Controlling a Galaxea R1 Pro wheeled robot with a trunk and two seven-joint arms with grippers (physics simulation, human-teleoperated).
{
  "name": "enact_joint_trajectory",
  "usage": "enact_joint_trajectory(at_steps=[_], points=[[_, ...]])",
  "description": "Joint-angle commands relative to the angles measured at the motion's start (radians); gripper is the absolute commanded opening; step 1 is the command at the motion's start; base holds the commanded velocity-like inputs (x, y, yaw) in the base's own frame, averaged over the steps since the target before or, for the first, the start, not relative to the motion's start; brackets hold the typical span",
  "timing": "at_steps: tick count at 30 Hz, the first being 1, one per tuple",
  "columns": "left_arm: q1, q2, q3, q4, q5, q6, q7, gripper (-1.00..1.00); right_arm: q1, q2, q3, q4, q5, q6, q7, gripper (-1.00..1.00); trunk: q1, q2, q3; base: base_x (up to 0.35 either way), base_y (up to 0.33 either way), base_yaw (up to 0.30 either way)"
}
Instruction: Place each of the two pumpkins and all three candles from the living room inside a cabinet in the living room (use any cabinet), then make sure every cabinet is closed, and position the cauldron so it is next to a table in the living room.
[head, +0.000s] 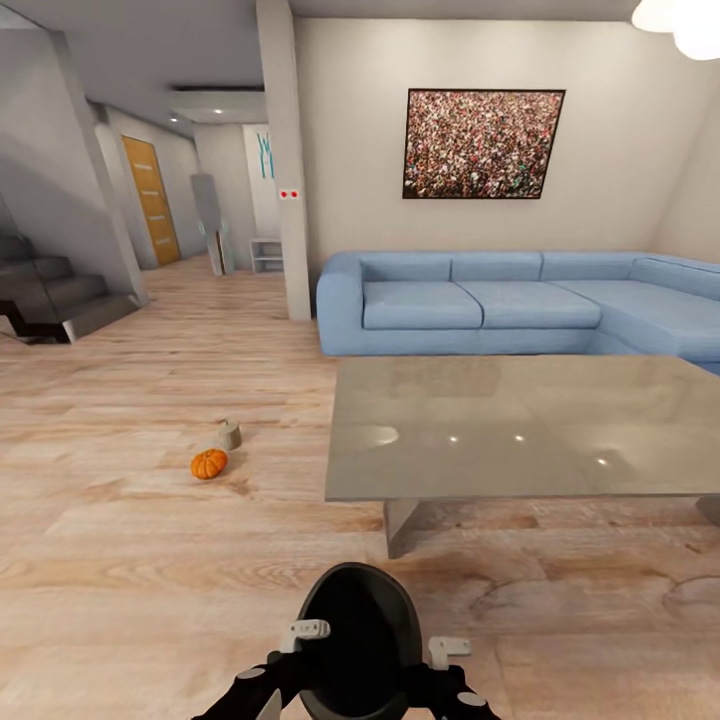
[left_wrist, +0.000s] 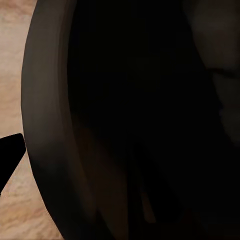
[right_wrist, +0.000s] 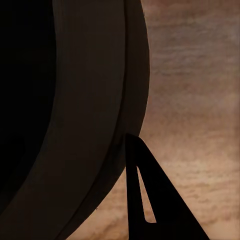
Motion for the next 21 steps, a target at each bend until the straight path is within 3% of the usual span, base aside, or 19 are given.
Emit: enact_joint_trajectory(at_steps=[1,21], points=[[0.000,0.005,0.000,-0.005,-0.004,-0.003,0.004,-1.00,-0.001,0.000,-0.012,0.001,-0.009,-0.003,0.013,-1.00,0.000,0.000,-0.001,0.181,0.000,0.000],[0.000,0.005,0.000,-0.005,-0.004,-0.003,0.004,-1.00,-0.001,0.000,-0.013,0.001,-0.009,-0.002,0.013,-1.00,0.000,0.000,-0.001,0.125,0.000,0.000]])
